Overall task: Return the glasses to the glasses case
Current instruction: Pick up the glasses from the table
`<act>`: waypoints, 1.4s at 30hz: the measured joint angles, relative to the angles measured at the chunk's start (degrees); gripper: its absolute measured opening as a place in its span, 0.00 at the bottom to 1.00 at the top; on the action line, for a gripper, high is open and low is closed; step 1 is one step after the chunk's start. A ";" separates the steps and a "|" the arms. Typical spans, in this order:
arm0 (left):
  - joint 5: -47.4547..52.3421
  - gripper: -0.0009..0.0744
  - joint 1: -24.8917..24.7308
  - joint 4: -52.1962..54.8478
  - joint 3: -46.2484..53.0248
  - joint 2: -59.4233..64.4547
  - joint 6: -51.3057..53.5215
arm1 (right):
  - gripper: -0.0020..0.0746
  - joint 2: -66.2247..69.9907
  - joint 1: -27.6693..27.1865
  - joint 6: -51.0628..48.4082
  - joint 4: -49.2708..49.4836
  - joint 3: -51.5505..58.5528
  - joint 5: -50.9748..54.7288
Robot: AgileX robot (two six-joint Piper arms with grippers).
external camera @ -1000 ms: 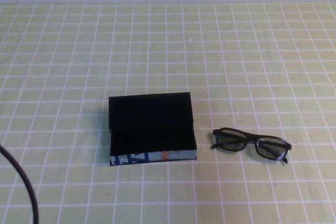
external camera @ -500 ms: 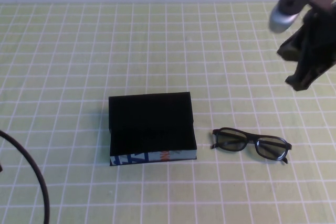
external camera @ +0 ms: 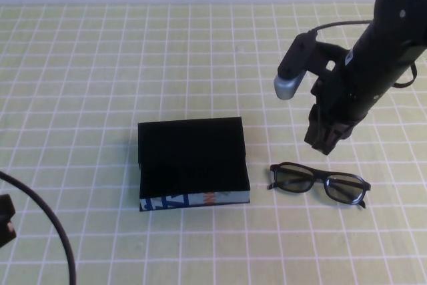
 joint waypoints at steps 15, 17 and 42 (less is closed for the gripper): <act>0.00 0.01 0.00 -0.26 0.00 0.00 1.66 | 0.49 8.21 0.24 1.80 -1.16 -0.14 1.09; 0.00 0.01 0.00 -0.26 0.00 0.00 1.66 | 0.49 8.97 0.24 1.80 -1.16 -0.14 1.09; 1.35 0.01 0.00 -0.26 0.00 0.00 2.39 | 0.03 12.30 0.24 1.94 1.10 -0.27 3.13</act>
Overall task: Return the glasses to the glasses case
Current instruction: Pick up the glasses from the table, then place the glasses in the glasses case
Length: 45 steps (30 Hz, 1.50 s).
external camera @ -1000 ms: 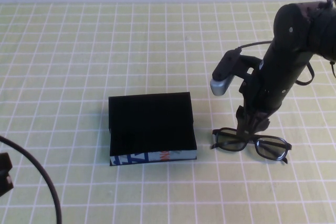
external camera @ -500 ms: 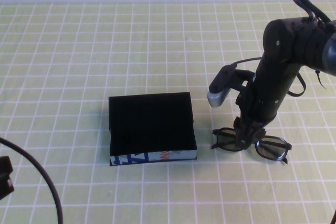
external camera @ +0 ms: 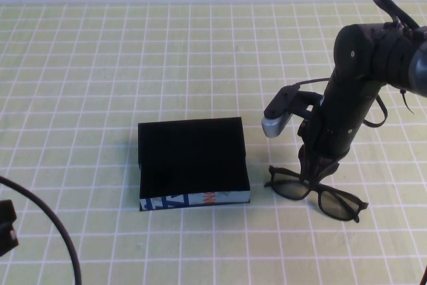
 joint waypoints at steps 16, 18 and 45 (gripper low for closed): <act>0.13 0.01 0.00 -0.08 0.00 0.00 0.34 | 0.02 -3.50 0.00 -1.32 0.08 -5.20 1.65; 0.13 0.01 0.00 -0.08 0.00 0.00 0.34 | 0.02 -3.74 0.00 -1.32 0.93 -7.66 2.49; 0.38 0.01 0.00 -1.89 0.00 0.00 1.87 | 0.02 7.35 17.06 -6.80 3.02 -29.04 3.78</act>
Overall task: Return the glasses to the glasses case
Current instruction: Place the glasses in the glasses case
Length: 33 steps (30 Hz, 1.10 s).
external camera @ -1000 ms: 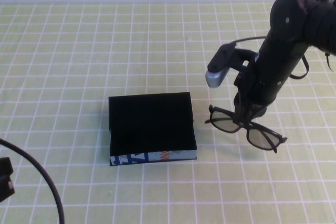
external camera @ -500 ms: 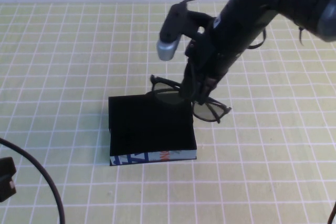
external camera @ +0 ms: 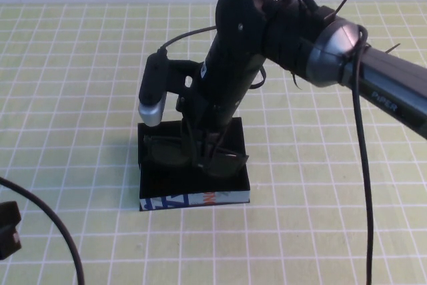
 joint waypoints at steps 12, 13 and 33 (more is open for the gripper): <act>0.12 0.01 0.00 0.00 0.00 0.00 0.14 | 0.02 3.88 0.00 -1.91 -0.19 -0.09 0.00; 0.12 0.01 0.00 0.00 0.00 0.00 0.14 | 0.02 4.12 0.00 -2.05 -0.19 -0.09 0.00; 0.12 0.01 0.00 0.00 0.00 0.00 1.17 | 0.16 4.61 0.00 -3.42 1.07 -0.21 0.00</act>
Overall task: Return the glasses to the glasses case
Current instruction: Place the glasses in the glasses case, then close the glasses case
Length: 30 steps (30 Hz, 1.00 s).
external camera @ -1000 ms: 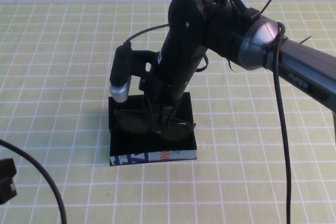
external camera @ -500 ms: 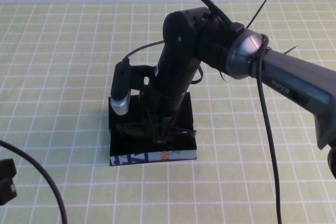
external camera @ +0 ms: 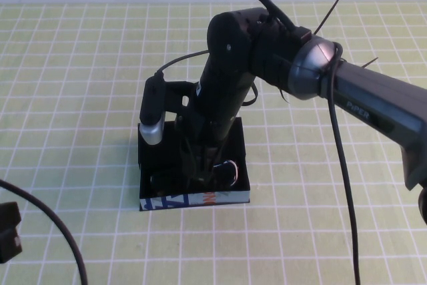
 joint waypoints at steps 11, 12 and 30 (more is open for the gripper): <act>3.11 0.01 0.00 -11.94 0.00 9.21 30.66 | 0.03 -6.18 -4.51 6.25 1.15 -0.12 -0.36; 3.11 0.01 0.00 -13.66 0.00 10.69 33.55 | 0.02 -6.49 -5.65 7.09 2.07 -0.12 -0.36; -21.01 0.01 -18.45 -20.93 -0.47 39.70 46.80 | 0.01 2.25 -25.03 25.60 25.49 1.78 -2.86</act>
